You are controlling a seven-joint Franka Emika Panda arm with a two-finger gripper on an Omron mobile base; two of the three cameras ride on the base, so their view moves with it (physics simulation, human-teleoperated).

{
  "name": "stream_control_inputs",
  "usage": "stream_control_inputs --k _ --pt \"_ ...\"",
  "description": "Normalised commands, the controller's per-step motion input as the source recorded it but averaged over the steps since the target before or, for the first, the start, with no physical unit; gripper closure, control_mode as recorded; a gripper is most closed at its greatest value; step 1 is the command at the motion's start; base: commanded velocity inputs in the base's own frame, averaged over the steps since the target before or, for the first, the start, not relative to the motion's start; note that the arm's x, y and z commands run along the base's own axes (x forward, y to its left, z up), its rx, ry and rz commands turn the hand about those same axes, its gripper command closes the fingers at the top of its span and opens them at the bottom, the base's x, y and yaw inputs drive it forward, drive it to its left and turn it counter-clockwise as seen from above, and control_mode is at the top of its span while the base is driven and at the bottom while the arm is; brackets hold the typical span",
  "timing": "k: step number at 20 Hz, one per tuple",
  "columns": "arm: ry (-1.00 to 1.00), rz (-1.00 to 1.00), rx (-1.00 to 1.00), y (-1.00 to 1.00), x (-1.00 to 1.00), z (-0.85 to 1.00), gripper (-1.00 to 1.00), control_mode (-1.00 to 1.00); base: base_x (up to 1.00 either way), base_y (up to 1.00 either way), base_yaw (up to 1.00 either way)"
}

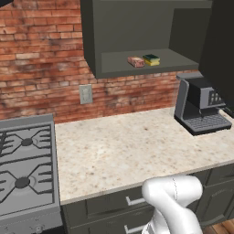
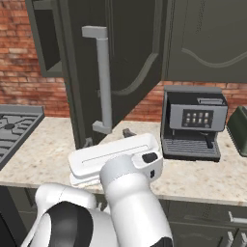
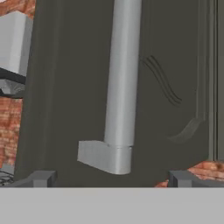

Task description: Pick up the sponge and bar soap from the sink, and place them back in the cabinet, and close the cabinet door.

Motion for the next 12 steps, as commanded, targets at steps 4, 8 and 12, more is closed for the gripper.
stream_control_inputs --k 4,8,12 --pt "0.0 0.02 0.0 0.53 0.0 0.0 -1.0 -1.0 0.0 0.0 0.0" --pt "0.0 0.02 0.0 0.56 0.01 0.0 -1.0 -1.0 0.0 0.0 0.0" --pt "0.0 0.02 0.0 0.59 0.04 0.0 -1.0 -1.0 0.0 0.0 0.0"
